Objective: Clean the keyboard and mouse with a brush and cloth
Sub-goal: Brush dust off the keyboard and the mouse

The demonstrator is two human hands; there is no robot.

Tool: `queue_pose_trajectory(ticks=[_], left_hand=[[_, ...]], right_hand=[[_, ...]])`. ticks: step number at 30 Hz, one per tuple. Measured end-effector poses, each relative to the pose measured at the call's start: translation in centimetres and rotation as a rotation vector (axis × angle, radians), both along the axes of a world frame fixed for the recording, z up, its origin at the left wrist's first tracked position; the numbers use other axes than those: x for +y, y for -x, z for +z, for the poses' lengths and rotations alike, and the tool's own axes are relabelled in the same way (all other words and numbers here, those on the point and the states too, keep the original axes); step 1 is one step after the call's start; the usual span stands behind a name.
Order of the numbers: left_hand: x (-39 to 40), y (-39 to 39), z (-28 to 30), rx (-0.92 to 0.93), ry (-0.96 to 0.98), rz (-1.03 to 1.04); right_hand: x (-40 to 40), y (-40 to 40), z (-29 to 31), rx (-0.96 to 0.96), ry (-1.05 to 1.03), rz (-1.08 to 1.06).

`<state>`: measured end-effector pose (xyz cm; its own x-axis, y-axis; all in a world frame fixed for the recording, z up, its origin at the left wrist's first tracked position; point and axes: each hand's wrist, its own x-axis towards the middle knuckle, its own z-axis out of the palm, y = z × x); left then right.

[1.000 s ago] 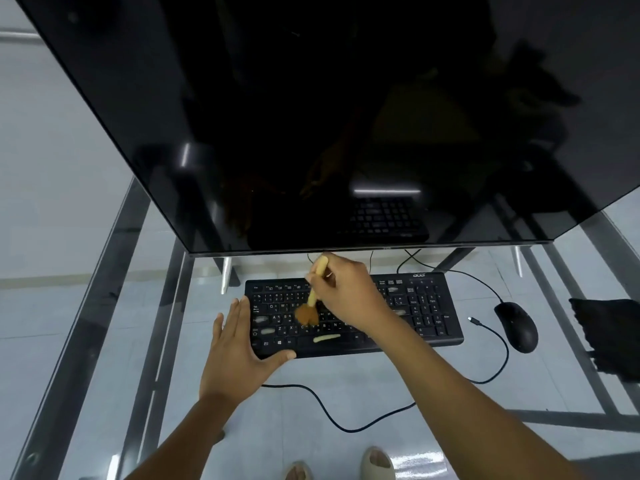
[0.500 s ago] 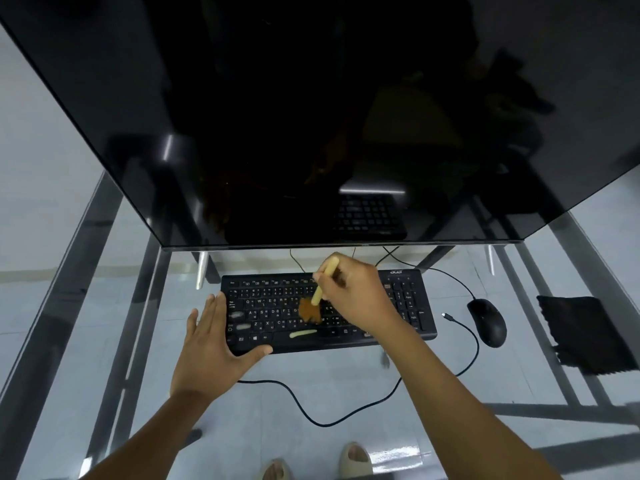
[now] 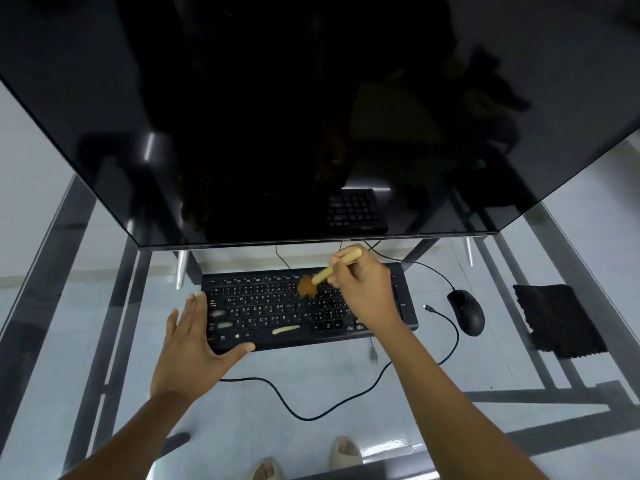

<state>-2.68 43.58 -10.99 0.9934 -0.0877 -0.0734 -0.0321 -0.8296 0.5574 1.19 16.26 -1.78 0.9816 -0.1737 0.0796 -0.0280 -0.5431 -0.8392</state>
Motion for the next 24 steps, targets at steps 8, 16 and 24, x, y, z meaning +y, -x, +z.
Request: queue_pose_trajectory(ticks=[8,16,24], left_hand=[[-0.3,0.0,0.2,-0.008,0.018,0.013],[-0.2,0.1,0.2,-0.009,0.016,0.025],[-0.1,-0.1,-0.2,-0.021,-0.003,0.003]], right_hand=[[-2.1,0.7,-0.2,0.097,-0.123,-0.014],[-2.4,1.0,0.0,0.067,-0.052,-0.021],[-3.0,1.1,0.2,-0.016,-0.021,-0.082]])
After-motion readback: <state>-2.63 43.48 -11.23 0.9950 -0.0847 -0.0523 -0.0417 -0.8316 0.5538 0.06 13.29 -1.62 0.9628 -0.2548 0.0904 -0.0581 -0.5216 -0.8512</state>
